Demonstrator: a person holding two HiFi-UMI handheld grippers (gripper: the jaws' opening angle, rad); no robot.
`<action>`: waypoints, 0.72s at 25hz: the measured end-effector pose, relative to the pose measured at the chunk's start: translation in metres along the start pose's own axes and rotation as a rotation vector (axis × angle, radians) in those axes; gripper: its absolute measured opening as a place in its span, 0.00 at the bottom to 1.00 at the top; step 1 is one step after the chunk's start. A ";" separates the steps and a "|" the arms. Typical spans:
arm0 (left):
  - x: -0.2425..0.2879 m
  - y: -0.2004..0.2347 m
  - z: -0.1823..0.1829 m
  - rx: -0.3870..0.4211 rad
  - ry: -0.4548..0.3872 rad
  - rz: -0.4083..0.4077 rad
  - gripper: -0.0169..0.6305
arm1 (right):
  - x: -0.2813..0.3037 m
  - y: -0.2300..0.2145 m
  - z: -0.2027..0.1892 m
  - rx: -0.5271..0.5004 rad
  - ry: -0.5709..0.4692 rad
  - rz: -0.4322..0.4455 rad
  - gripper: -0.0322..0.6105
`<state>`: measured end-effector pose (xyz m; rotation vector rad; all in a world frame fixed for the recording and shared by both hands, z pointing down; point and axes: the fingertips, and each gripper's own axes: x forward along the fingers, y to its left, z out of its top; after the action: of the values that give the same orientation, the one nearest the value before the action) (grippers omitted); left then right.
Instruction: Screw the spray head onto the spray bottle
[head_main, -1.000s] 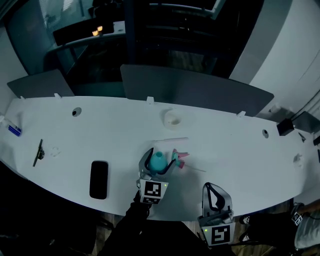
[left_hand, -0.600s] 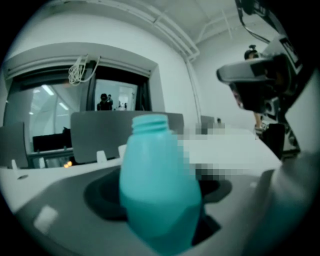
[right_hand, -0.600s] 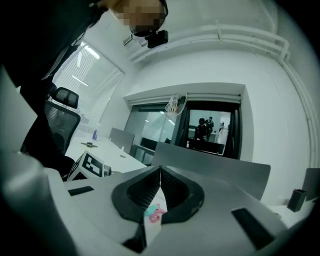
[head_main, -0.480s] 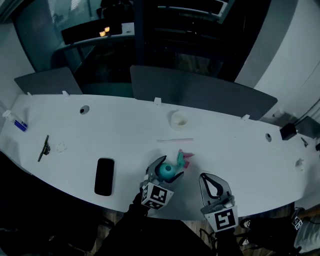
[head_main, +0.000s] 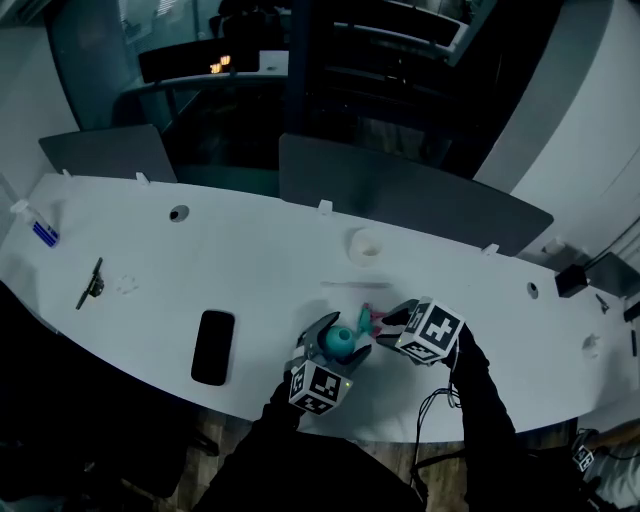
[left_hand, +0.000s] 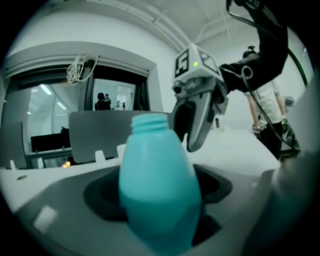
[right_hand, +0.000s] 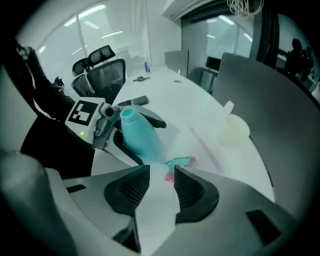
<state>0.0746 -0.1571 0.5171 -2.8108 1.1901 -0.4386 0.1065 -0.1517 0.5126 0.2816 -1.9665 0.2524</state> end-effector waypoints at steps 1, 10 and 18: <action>0.000 0.000 0.000 0.000 0.000 -0.001 0.64 | 0.008 -0.003 -0.001 0.019 0.046 0.034 0.25; 0.000 0.000 0.000 0.001 0.004 -0.001 0.64 | 0.056 -0.025 -0.025 0.173 0.346 0.114 0.25; 0.000 -0.001 0.000 0.002 0.005 0.000 0.64 | 0.069 -0.018 -0.025 0.218 0.414 0.194 0.25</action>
<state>0.0752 -0.1563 0.5176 -2.8098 1.1904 -0.4468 0.1074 -0.1670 0.5866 0.1618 -1.5560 0.6046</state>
